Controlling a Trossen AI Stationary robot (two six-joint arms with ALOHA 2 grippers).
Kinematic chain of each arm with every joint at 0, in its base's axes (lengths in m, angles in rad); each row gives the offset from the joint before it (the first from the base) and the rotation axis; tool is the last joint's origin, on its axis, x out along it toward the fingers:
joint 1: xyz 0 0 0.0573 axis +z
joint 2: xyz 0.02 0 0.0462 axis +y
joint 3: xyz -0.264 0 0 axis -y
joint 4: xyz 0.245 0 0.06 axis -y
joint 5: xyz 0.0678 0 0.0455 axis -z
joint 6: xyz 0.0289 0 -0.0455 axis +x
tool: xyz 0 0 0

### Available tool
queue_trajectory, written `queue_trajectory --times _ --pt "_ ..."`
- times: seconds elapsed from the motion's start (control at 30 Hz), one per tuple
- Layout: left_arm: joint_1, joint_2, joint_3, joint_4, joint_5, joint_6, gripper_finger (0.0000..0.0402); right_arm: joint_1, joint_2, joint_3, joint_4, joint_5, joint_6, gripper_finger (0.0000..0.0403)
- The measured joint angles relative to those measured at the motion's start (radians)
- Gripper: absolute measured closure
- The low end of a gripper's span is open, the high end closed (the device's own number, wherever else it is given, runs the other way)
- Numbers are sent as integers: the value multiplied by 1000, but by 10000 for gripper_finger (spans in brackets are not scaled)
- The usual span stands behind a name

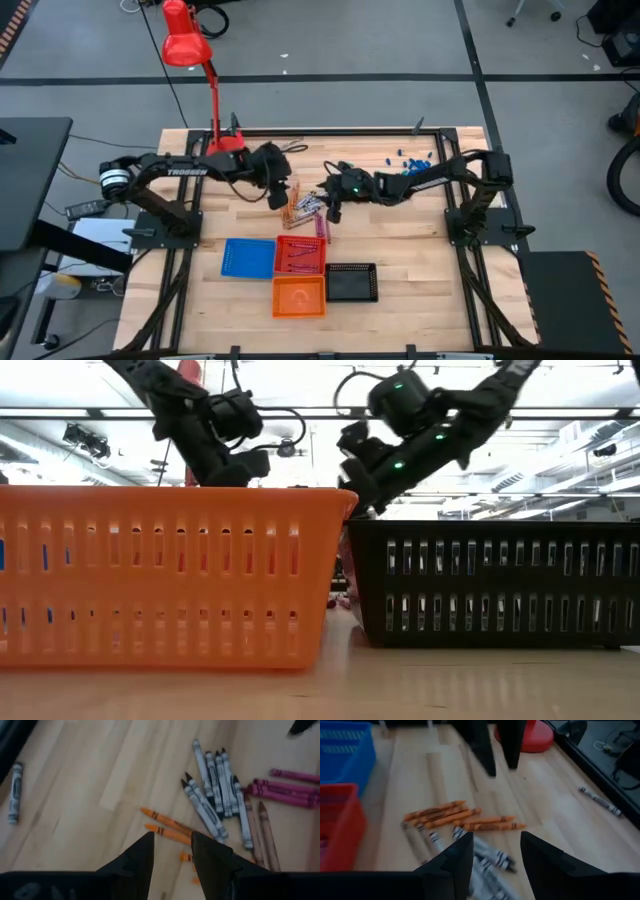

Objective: Sort crayons
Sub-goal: Put the black crayon into the blue bin

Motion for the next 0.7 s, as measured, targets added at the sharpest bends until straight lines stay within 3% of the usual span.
queue_trajectory --times 0.23,0.4,0.7 --pt "-32 -47 -117 84 -103 0 260 -61 158 260 -182 -58 -44 235" --pt "10 -61 -184 162 -127 25 260 -106 260 423 -277 -76 -54 235" --pt "77 -119 -323 340 -129 10 260 -166 339 575 -420 -103 -9 235"
